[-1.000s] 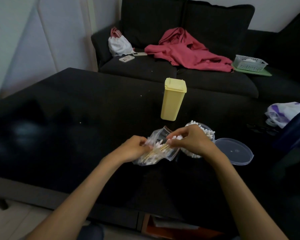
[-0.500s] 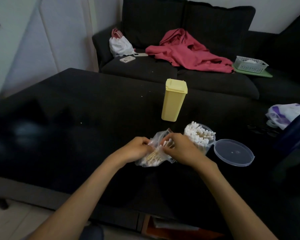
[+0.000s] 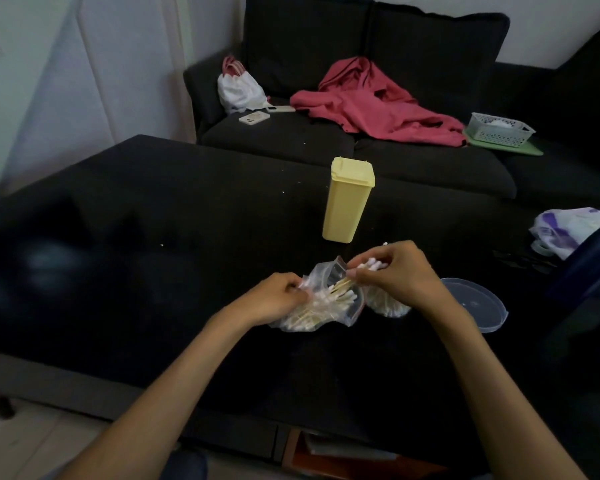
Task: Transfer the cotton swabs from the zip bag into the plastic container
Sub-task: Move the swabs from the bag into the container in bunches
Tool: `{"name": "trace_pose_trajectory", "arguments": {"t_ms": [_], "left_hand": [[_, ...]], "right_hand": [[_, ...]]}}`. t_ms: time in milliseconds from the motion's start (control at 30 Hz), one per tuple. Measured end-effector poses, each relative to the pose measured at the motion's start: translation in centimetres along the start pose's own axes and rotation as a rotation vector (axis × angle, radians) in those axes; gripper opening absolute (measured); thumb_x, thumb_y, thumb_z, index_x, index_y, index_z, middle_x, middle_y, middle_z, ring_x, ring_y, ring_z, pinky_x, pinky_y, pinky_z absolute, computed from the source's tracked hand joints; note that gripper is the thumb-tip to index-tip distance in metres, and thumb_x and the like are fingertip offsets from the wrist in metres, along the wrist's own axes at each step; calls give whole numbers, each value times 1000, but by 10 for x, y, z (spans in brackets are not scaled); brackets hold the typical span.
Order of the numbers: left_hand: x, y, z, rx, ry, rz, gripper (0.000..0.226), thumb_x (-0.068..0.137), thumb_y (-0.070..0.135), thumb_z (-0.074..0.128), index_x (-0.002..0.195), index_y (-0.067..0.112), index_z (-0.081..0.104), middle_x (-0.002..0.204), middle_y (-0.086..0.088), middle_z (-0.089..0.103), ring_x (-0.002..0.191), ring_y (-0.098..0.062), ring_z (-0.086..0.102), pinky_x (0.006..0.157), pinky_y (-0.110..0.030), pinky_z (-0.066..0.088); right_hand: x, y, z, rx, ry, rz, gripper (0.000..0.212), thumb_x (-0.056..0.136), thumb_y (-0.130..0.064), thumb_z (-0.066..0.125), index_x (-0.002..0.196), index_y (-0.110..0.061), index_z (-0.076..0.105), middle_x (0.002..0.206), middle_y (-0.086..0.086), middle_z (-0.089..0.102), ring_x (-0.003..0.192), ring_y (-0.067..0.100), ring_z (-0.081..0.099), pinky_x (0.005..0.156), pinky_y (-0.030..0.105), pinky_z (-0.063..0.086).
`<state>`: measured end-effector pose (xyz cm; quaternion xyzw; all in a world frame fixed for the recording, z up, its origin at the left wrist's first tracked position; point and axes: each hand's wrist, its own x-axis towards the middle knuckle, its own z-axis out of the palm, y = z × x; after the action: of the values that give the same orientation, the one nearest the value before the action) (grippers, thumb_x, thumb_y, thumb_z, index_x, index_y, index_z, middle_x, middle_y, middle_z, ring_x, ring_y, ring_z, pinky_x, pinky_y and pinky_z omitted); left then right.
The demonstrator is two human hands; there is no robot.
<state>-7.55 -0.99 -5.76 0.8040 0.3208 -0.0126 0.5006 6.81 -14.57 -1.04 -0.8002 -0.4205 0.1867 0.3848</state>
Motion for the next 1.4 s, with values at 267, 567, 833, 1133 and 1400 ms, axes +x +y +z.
{"name": "trace_pose_trajectory", "arguments": {"t_ms": [267,567,833,1133,1400], "left_hand": [[-1,-1,-4,68,69,-16,32,95,31,53,123,17,56,109,-4,63,99,-18,63,94,-40,51],[-3,-1,-7,228,292,-33,41,92,27,57,131,21,49,121,-2,57,105,-16,57,93,-38,50],[-7,0,-12,300,346,-22,45,92,25,56,135,20,46,130,-4,52,118,-20,51,99,-42,45],[-19,59,-14,163,390,227,36,100,36,38,133,26,46,134,5,47,111,-8,51,92,-31,45],[34,132,31,173,230,58,65,97,58,11,110,16,59,76,1,67,90,-22,67,95,-45,48]], "right_hand": [[0,3,2,95,118,92,9,80,-14,72,88,-18,72,80,-12,62,77,0,57,58,11,45],[2,4,6,248,162,161,13,82,-7,68,95,-6,71,79,-4,64,63,-2,59,48,3,43],[1,3,1,288,172,160,13,83,-9,68,95,-8,71,82,-5,64,69,0,64,56,9,46],[6,19,-42,622,351,286,12,81,-7,70,93,-7,71,89,9,71,80,15,67,77,22,55],[4,24,-49,655,286,317,7,82,-10,70,89,-13,70,88,5,70,85,14,67,77,22,53]]}}
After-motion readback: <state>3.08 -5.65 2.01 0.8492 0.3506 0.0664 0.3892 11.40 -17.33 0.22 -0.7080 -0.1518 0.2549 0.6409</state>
